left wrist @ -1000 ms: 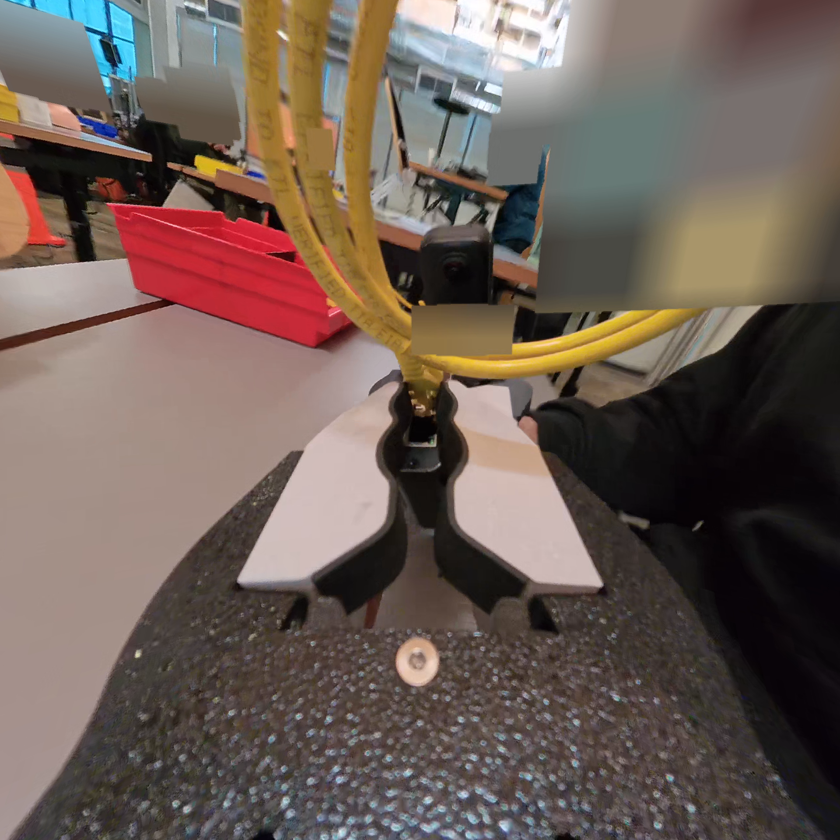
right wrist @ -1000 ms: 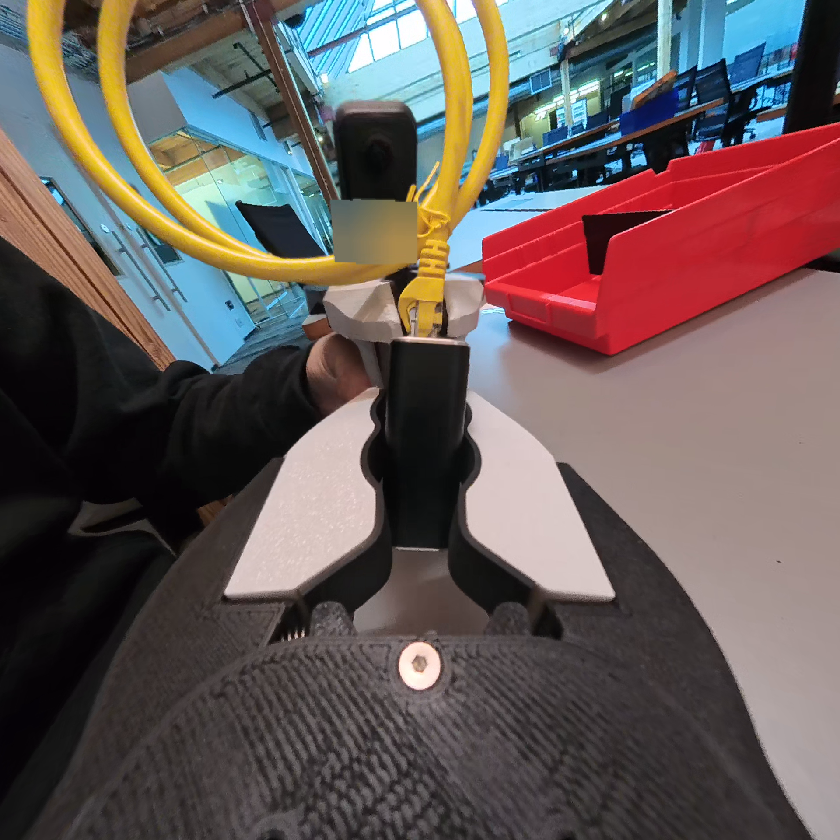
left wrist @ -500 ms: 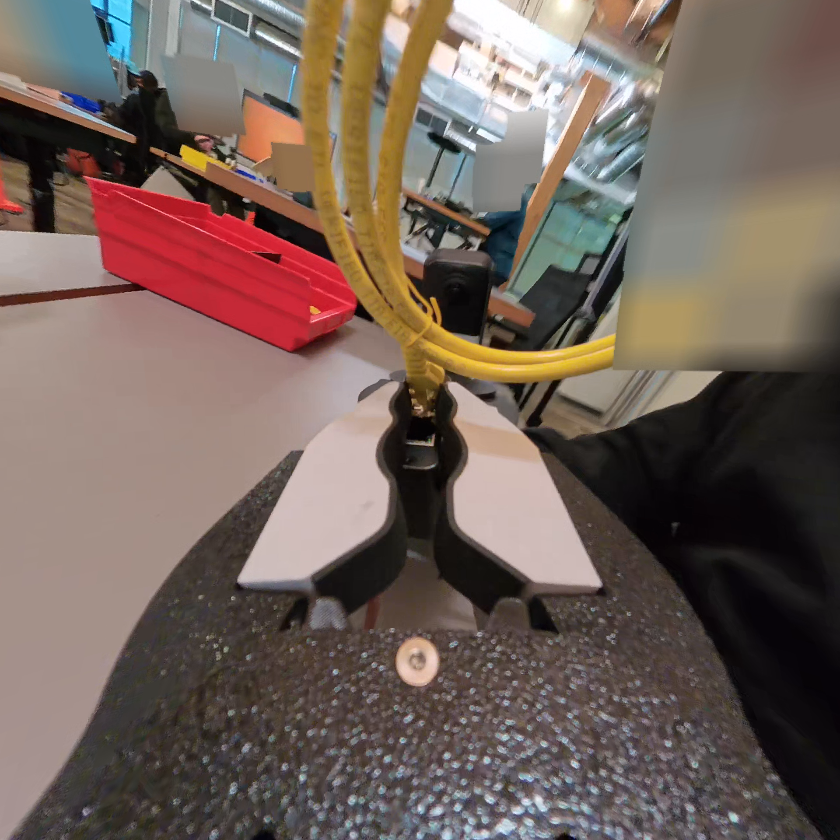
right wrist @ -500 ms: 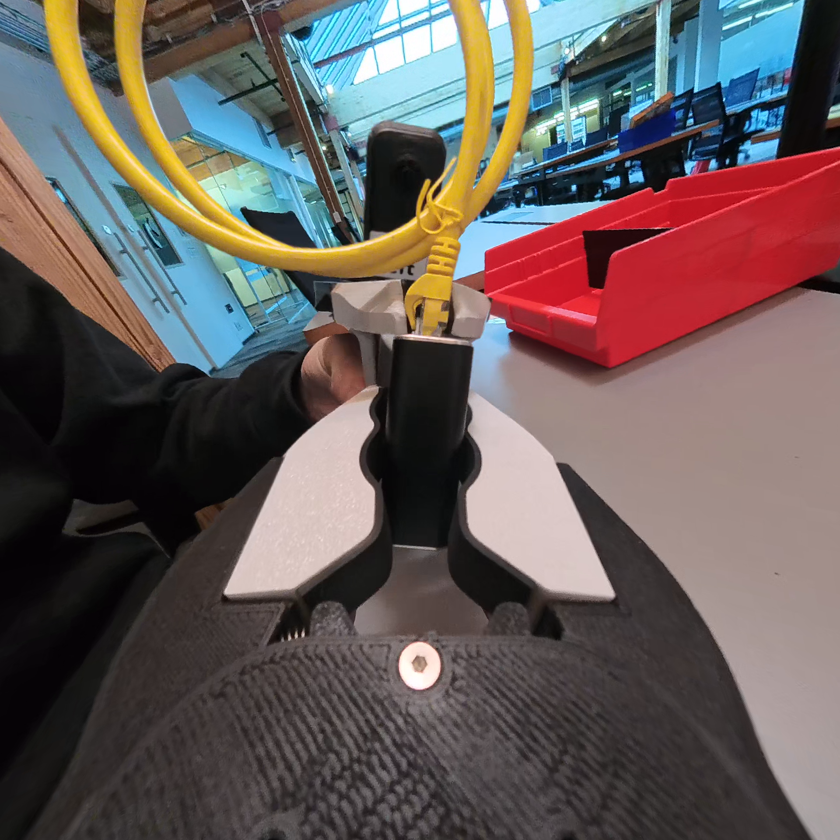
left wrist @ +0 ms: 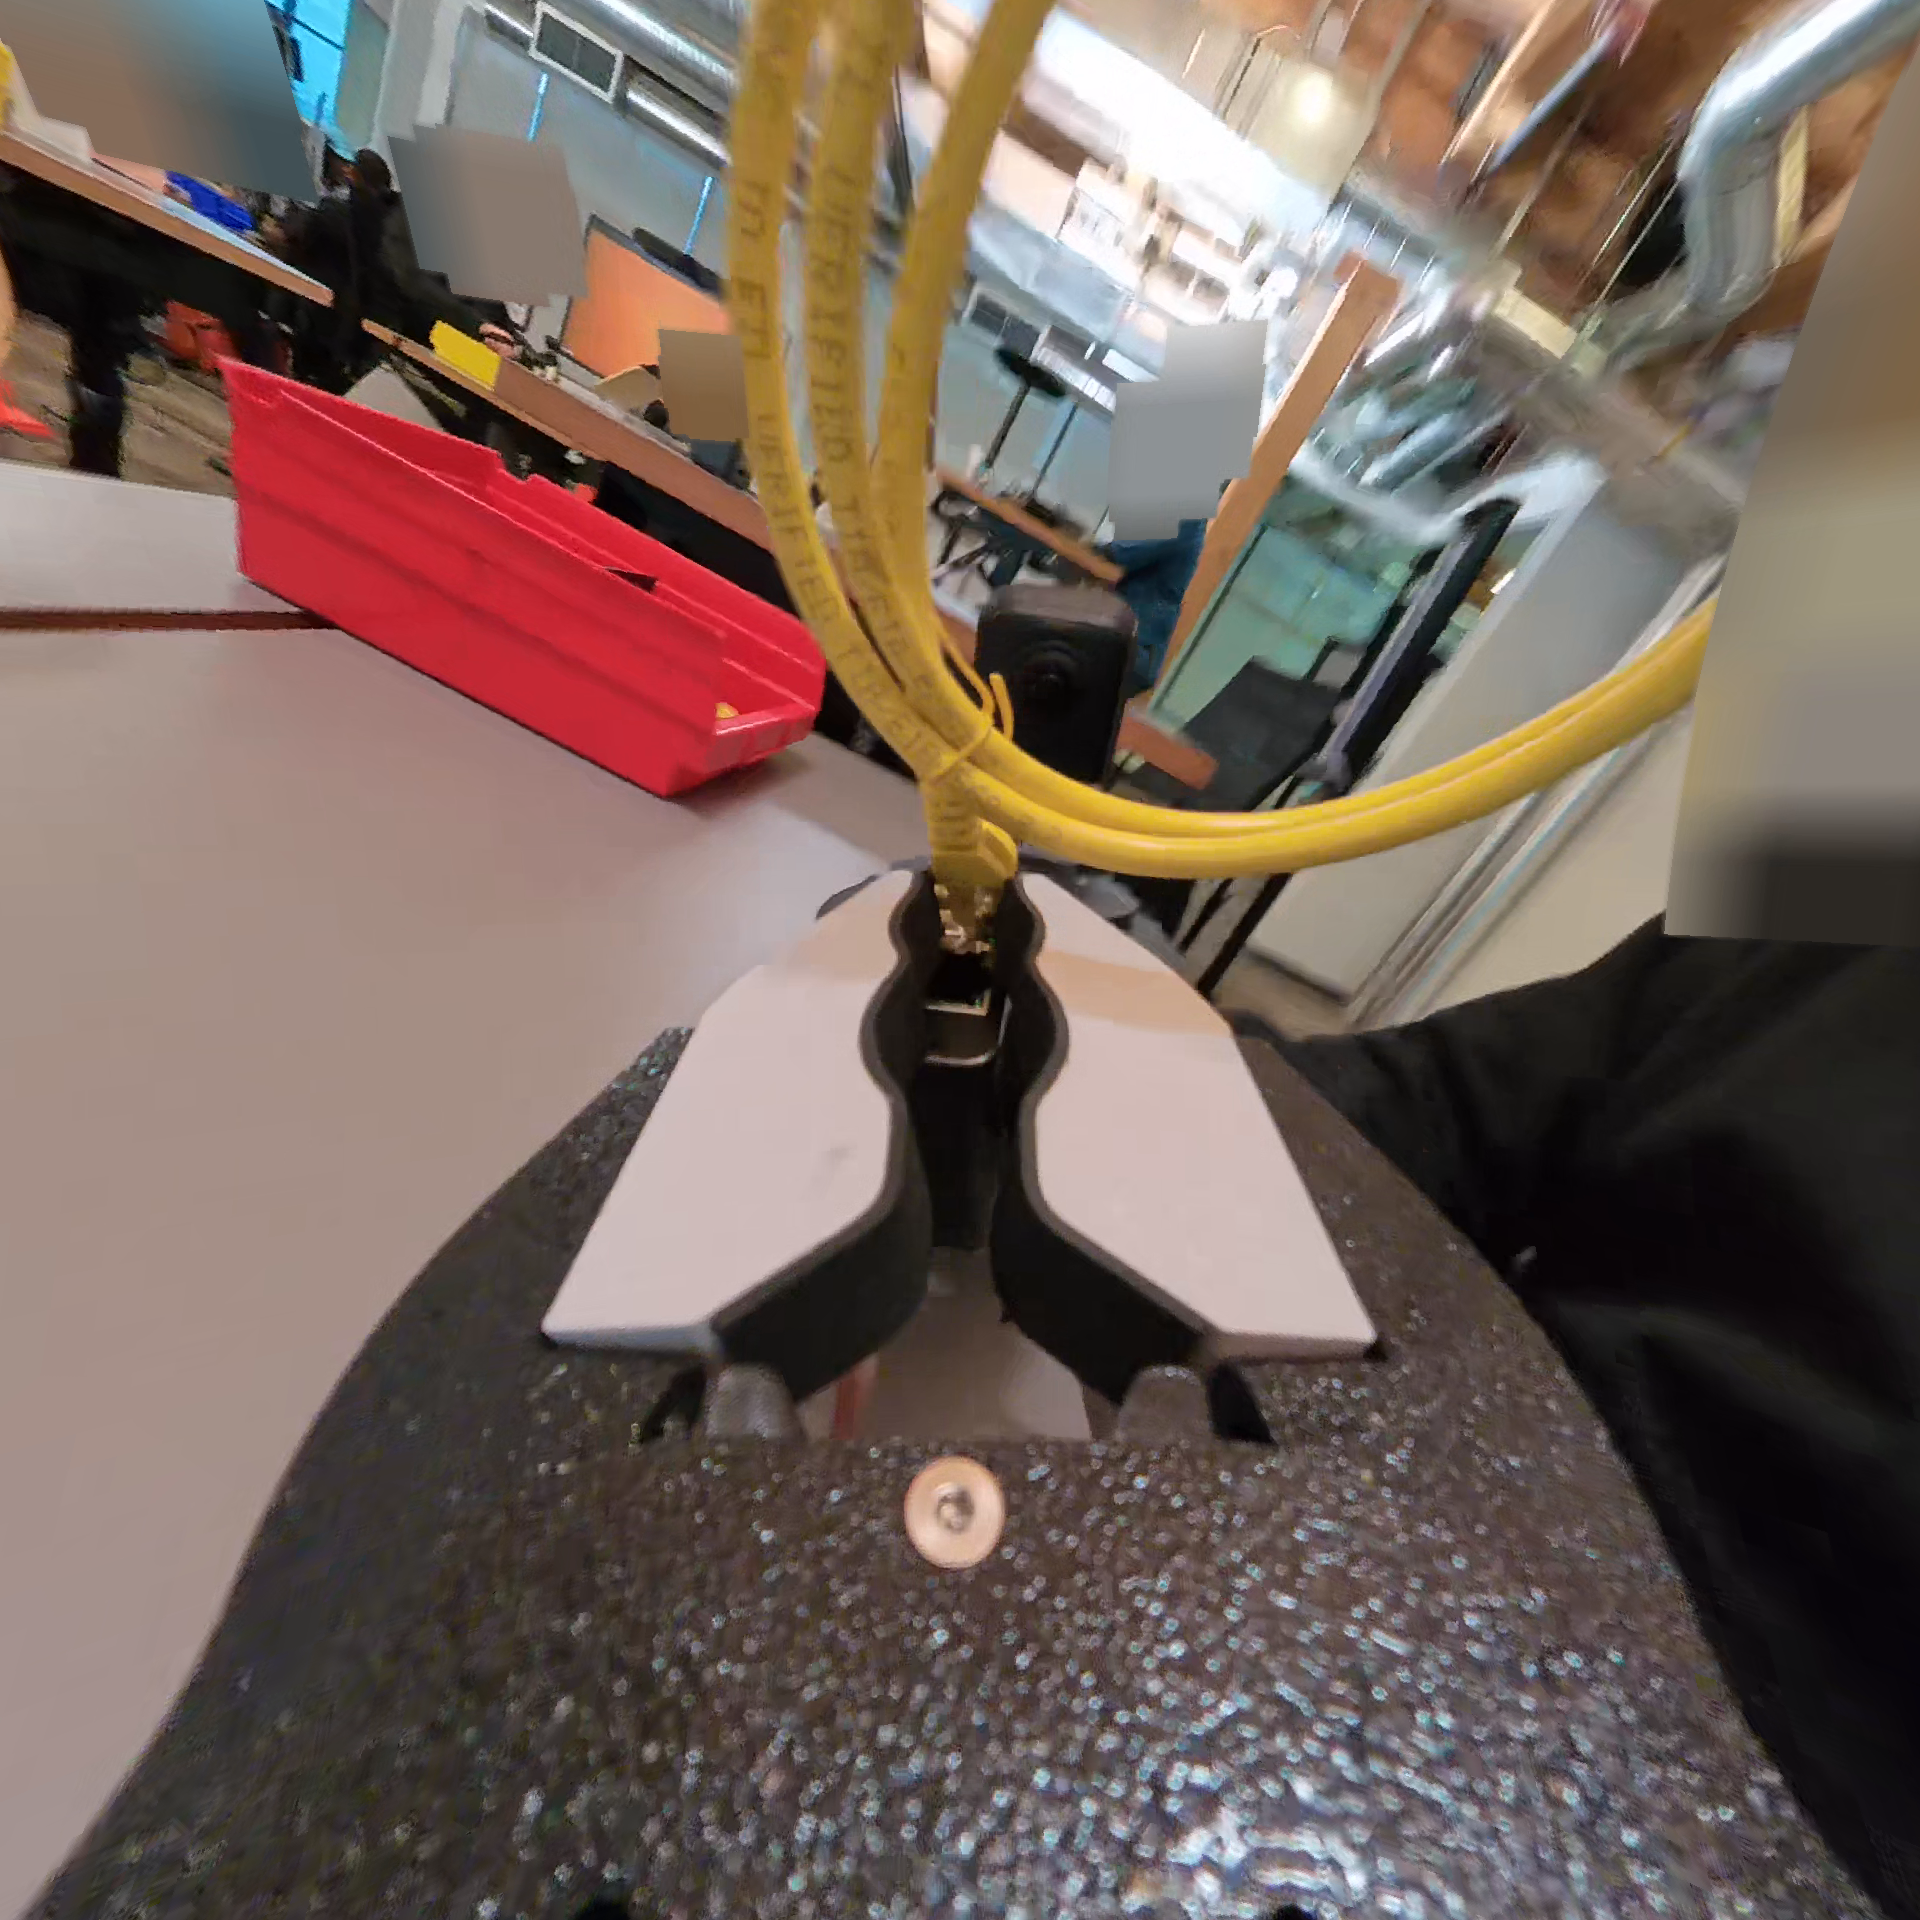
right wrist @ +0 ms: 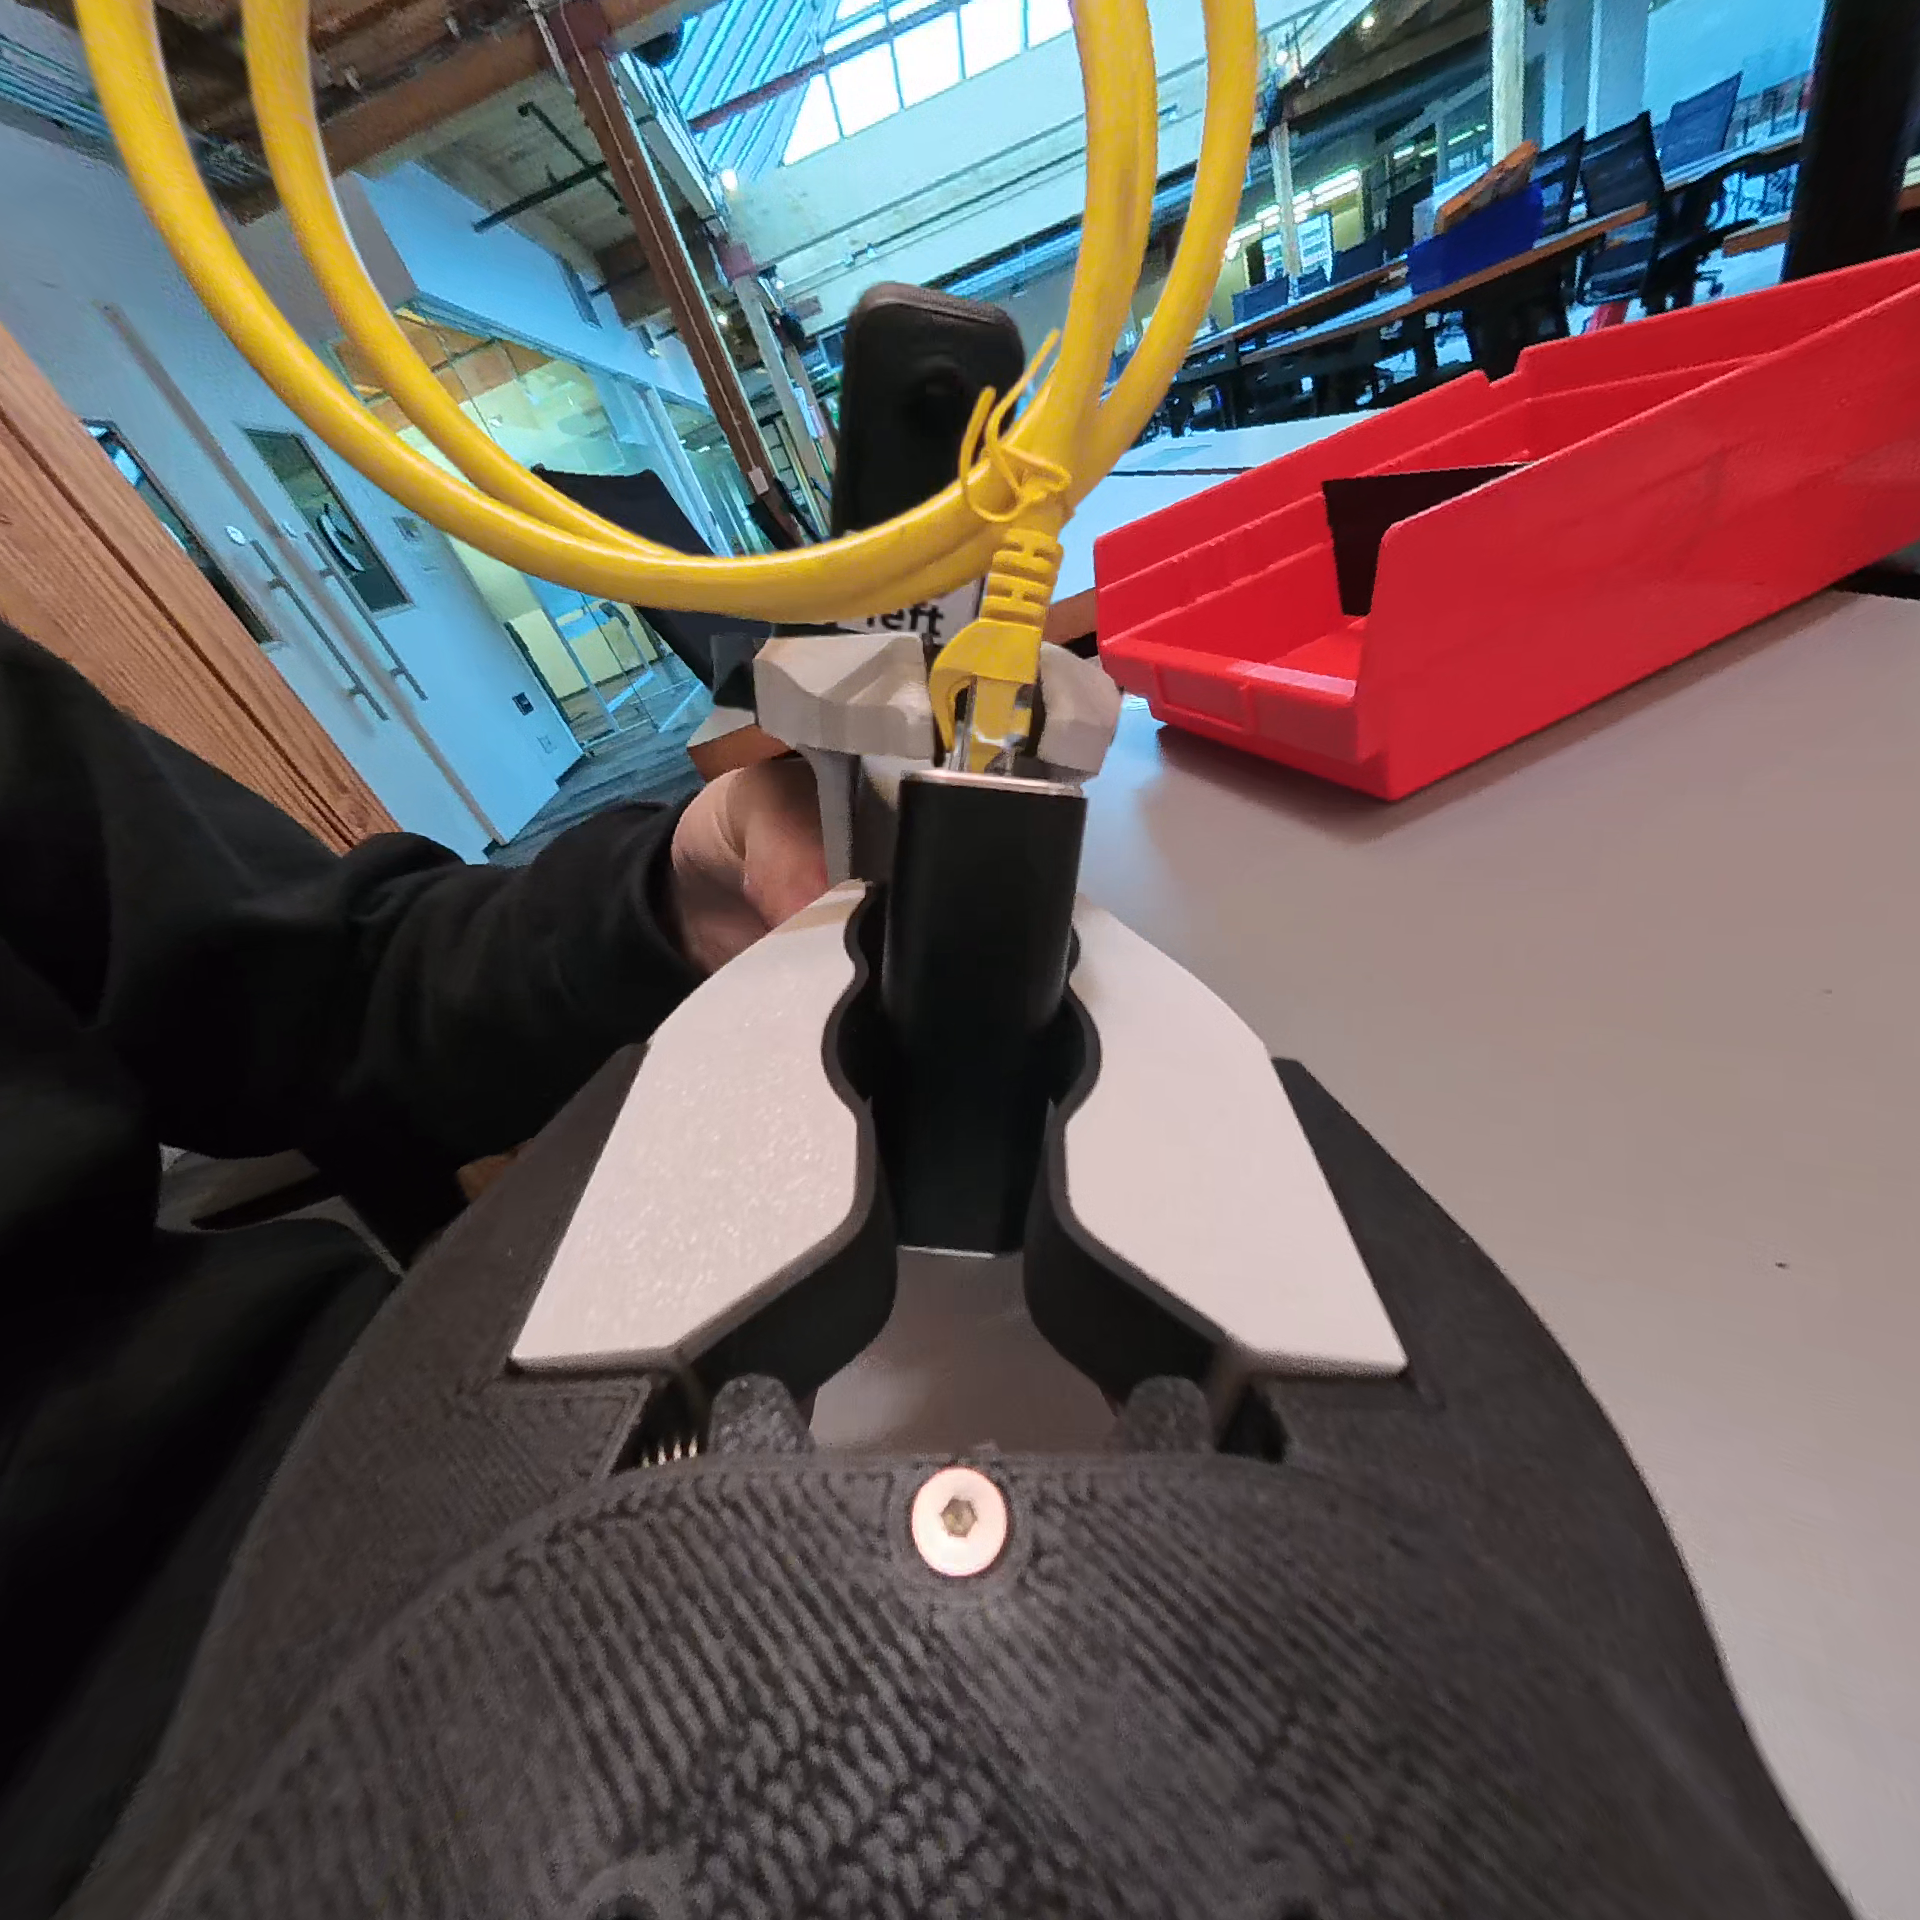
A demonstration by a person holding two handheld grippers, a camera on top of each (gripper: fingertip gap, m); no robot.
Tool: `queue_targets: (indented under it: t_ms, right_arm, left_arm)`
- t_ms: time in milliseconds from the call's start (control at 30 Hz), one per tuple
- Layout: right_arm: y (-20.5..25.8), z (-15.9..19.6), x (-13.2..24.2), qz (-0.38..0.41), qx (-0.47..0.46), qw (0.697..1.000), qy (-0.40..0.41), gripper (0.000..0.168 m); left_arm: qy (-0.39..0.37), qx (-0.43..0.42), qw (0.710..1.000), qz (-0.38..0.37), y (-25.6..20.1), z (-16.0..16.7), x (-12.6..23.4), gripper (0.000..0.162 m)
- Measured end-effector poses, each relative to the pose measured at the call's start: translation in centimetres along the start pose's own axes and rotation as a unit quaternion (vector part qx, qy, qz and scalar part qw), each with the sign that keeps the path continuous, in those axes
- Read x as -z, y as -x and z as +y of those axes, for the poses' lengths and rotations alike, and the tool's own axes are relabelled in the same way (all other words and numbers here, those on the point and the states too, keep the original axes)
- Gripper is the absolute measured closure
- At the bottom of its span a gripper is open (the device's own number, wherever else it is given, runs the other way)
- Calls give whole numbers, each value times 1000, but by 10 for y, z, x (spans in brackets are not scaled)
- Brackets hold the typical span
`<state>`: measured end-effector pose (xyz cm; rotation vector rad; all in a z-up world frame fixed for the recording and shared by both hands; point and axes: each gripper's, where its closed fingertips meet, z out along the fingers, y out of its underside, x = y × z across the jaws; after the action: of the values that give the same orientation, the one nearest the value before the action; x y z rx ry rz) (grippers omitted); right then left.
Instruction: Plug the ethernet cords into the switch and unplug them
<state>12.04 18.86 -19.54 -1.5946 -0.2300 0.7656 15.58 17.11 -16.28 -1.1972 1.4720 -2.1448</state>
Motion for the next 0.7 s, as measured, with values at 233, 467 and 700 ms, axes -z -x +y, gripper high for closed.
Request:
queue_targets:
  t_ms: [233, 467, 700]
  right_arm:
    - [3, 0, 0, -6, 9, 1000, 2, 138]
    - [0, 1, 2, 8, 7, 1000, 1, 138]
    - [21, 10, -14, -5, 38, 999, 18, 139]
  left_arm:
    - [91, -162, 980, -70, -5, 1, -1, 150]
    - [-19, 53, 998, 14, -2, -1, -5, 151]
    - [-10, -160, 981, -113, -1, -61, 29, 150]
